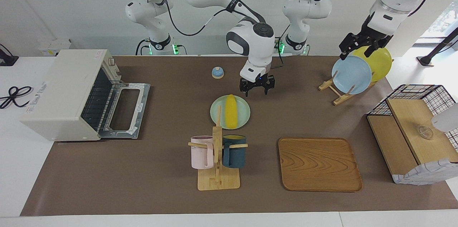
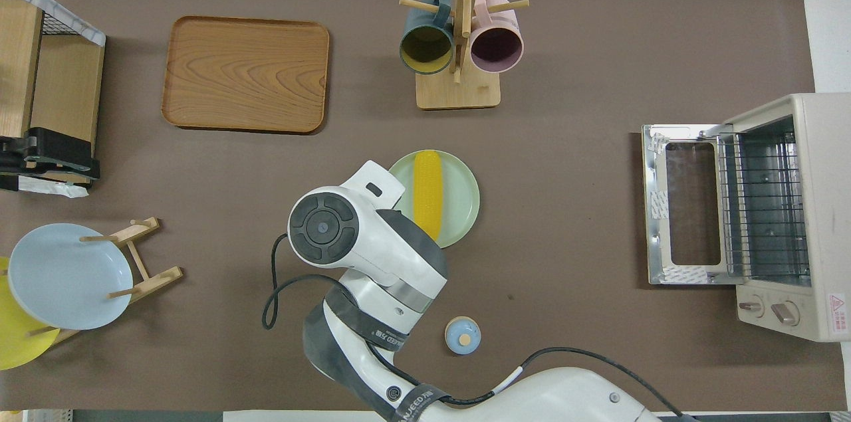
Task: Put corn in oven
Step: 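Grasp the green plate rim with the right gripper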
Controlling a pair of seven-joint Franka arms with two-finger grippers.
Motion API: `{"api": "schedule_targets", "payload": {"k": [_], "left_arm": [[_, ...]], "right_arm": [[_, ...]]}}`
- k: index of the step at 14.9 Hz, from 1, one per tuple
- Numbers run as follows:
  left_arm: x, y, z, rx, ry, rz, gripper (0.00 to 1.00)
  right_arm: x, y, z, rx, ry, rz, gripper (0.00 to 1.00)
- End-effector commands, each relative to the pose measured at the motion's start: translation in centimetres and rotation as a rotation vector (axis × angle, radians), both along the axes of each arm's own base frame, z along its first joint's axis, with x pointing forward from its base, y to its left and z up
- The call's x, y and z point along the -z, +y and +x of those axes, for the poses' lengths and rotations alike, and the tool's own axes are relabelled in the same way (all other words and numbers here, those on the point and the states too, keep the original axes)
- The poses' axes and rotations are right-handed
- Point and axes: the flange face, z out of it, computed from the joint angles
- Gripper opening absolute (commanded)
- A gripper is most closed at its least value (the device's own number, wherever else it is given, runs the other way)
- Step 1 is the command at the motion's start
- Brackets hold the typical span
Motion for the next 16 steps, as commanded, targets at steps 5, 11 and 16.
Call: {"api": "schedule_targets", "payload": {"k": [5,11,16], "left_arm": [[1.8,-1.1,0.3,0.050,-0.039,0.014,1.00],[1.9,-0.4,0.7,0.039,-0.045,0.007,1.00],[2.1,-0.4,1.3,0.038,-0.062,0.007,1.00]], "right_arm": [[2.0,-2.7,1.1,-0.030,-0.031,0.006,0.57],[4.4,-4.4,-0.1,-0.027,-0.035,0.017,0.40],[4.7,-4.4,-0.4,-0.026,-0.030,0.014,0.10]]}}
